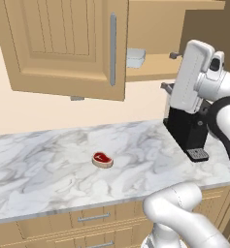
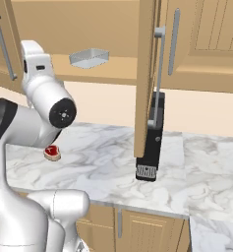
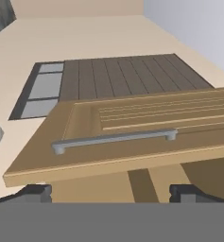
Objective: Retrieve the tupperware from the cabinet, then place the raw meat into the tupperware to avoid contamination.
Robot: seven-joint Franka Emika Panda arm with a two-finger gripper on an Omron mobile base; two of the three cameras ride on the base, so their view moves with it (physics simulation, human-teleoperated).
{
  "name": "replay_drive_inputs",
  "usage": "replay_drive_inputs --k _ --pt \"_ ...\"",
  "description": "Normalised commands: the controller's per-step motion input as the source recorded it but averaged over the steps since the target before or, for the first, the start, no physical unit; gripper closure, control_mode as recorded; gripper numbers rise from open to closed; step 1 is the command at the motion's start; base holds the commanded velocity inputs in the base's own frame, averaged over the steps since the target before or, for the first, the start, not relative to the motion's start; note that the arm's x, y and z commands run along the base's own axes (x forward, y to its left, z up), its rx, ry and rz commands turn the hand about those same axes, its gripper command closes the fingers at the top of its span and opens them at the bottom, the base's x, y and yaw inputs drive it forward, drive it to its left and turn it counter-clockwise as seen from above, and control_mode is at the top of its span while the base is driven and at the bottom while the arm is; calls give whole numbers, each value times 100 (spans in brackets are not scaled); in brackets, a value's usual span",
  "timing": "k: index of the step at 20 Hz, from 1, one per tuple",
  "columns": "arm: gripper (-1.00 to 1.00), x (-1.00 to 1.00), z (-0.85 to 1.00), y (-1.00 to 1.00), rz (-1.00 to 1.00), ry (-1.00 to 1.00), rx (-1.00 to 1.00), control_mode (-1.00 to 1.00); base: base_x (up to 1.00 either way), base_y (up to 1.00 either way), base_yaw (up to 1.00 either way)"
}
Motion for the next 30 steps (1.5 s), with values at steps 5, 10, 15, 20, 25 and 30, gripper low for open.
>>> replay_drive_inputs --k 5,10,15,20,25,30 --pt "-100 15 0 2 0 0 0 -100 0 0 0" --pt "-100 16 0 14 0 0 0 -100 0 0 0" --pt "-100 17 0 11 0 0 0 -100 0 0 0" --pt "-100 25 0 4 1 0 0 -100 0 0 0" --pt "-100 31 0 0 4 1 0 -100 0 0 0" --pt "-100 18 0 2 9 5 -1 -100 0 0 0"
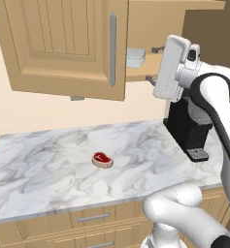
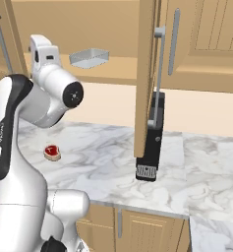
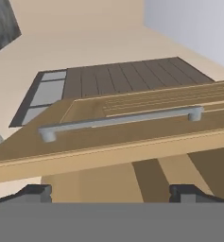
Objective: Retrieve the tupperware from the cabinet, then place the raw meat into the tupperware to avoid contamination.
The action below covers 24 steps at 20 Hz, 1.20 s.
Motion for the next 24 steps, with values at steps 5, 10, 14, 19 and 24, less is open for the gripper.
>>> replay_drive_inputs --k 5,10,14,19,24 --pt "-100 2 0 7 11 5 -5 -100 0 0 0" --pt "-100 3 0 8 7 1 -5 -100 0 0 0" --pt "-100 13 0 0 0 0 -1 -100 0 0 0" --pt "-100 16 -1 4 0 0 0 -100 0 0 0" --pt "-100 21 -3 7 0 0 0 -100 0 0 0"
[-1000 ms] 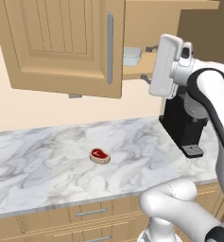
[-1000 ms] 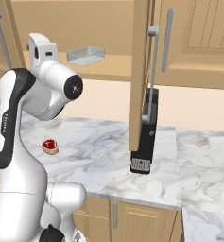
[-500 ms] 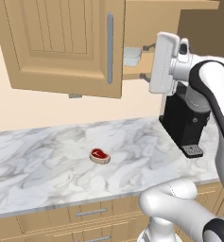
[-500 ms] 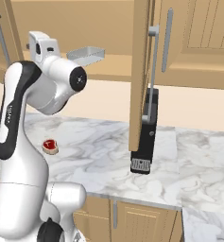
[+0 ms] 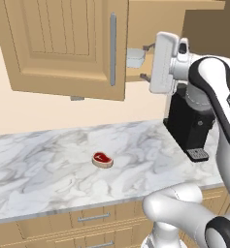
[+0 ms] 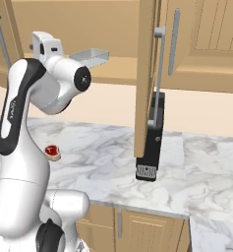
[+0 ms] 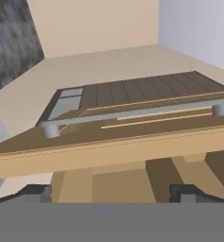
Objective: Retrieve the tupperware from the cabinet, then place the raw meat into the tupperware to avoid contamination.
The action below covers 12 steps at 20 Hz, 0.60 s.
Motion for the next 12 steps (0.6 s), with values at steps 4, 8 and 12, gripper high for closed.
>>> replay_drive_inputs --k 4,8,12 --pt "-100 18 -1 10 0 0 0 -100 0 0 0" --pt "-100 14 0 11 0 0 0 -100 0 0 0" --pt "-100 15 -3 17 0 0 0 -100 0 0 0"
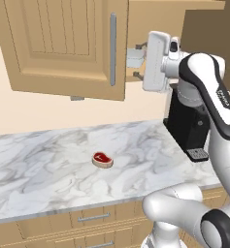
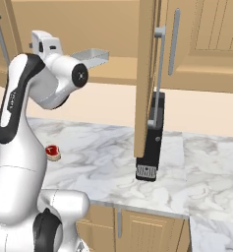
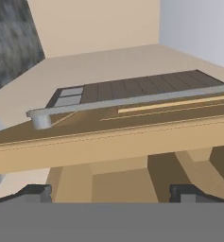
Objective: Retrieve the tupperware from the cabinet, then place the raw meat into the tupperware to avoid contamination.
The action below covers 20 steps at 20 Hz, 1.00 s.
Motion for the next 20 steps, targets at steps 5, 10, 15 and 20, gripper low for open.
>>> replay_drive_inputs --k 5,10,15,20 --pt "-100 21 -4 13 0 0 0 -100 0 0 0" --pt "-100 23 -2 8 0 0 0 -100 0 0 0" --pt "-100 22 -1 5 0 0 0 -100 0 0 0" --pt "-100 14 0 6 0 0 0 -100 0 0 0"
